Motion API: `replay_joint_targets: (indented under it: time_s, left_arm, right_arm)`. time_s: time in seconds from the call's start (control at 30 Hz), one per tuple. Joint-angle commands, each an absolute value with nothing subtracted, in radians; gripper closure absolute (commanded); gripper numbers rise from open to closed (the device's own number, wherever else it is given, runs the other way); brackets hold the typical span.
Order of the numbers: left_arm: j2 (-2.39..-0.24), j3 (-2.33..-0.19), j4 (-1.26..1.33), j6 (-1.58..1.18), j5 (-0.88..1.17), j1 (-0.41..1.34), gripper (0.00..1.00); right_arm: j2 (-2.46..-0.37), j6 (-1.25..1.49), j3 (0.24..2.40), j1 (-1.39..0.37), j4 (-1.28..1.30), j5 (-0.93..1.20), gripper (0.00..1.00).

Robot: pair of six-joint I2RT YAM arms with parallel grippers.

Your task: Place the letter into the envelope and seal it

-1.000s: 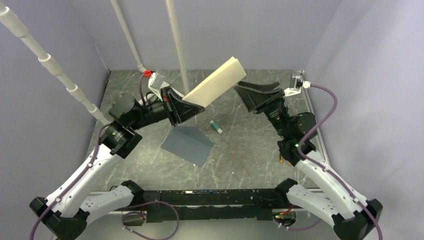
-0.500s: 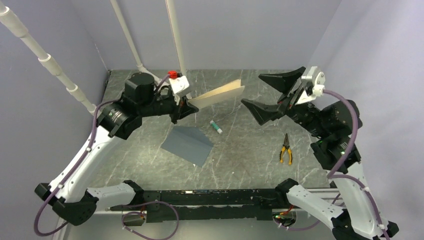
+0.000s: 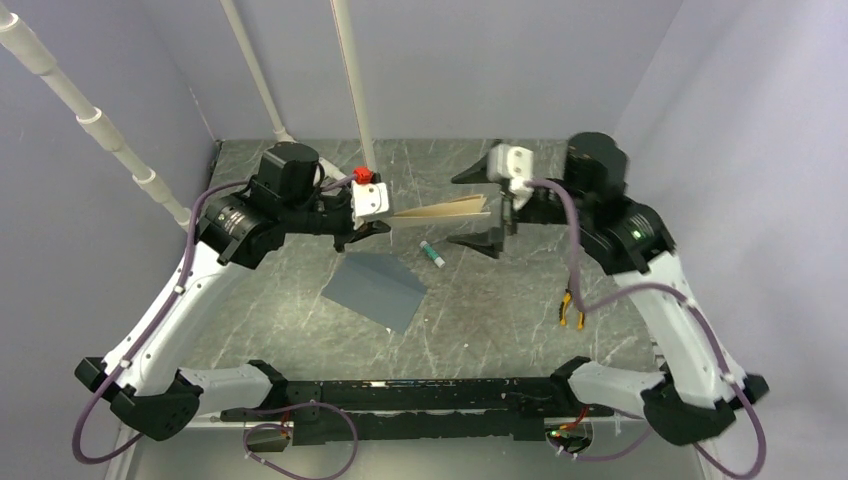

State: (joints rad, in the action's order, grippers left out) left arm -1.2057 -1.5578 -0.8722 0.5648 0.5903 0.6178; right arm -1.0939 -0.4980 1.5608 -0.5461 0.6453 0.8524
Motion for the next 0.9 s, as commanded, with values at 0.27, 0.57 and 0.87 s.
replay_joint_targets:
  time_s: [0.27, 0.57, 0.87]
  left_arm:
    - [-1.229, -1.609, -0.995, 0.688, 0.622, 0.620, 0.98]
    - [-1.200, -1.627, -1.032, 0.733, 0.699, 0.620, 0.98]
    - [-1.185, -1.632, -1.030, 0.719, 0.715, 0.620, 0.98]
  right_arm:
    - [-1.274, -0.591, 1.693, -0.734, 0.828, 0.656, 0.03]
    - [-1.379, -0.596, 1.786, -0.774, 0.947, 0.585, 0.39]
    - [-1.382, -0.561, 1.820, -0.794, 0.961, 0.555, 0.94]
